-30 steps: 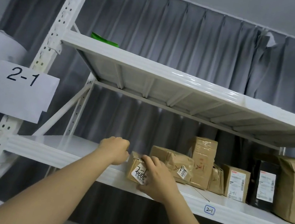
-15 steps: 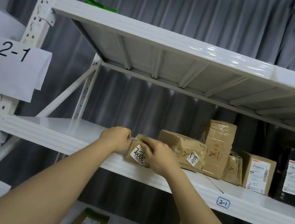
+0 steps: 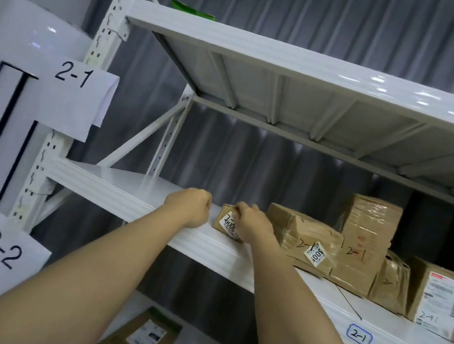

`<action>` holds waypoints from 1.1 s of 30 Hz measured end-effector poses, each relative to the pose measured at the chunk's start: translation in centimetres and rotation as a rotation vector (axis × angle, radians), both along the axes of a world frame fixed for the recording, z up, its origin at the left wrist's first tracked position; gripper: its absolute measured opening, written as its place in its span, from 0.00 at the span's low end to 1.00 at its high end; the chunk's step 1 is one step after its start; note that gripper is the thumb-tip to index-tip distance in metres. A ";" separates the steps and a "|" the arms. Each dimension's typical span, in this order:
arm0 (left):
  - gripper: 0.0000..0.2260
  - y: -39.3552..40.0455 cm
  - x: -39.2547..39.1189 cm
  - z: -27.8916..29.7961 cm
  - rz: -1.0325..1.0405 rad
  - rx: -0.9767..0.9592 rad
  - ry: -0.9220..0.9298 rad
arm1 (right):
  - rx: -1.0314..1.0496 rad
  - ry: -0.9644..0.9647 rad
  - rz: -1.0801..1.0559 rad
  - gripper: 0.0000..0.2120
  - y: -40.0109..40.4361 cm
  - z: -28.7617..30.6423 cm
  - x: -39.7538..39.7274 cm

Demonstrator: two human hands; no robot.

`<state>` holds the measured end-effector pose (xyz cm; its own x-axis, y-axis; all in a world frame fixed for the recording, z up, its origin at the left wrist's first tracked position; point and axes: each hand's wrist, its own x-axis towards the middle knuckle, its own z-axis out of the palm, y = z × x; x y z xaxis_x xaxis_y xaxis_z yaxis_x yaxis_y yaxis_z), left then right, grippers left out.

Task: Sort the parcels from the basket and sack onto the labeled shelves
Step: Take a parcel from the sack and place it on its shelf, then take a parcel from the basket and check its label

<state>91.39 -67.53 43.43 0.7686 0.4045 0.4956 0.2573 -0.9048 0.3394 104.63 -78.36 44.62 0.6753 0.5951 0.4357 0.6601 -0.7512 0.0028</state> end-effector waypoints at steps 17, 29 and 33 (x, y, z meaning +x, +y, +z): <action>0.13 8.8 -17.0 -7.3 0.403 0.151 -0.098 | 0.159 -0.172 0.784 0.14 10.9 -5.4 -18.1; 0.15 17.8 -48.3 -14.8 0.792 0.024 0.219 | 0.004 0.137 1.111 0.15 25.9 -16.3 -46.5; 0.15 19.4 -57.5 -16.8 0.879 -0.035 0.270 | -0.045 0.184 1.166 0.14 28.7 -19.1 -55.6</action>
<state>33.90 -48.15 26.60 0.2650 0.9092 0.3210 0.9221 -0.3363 0.1913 49.08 -49.70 25.56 -0.2361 0.9061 0.3510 0.9402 0.3042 -0.1530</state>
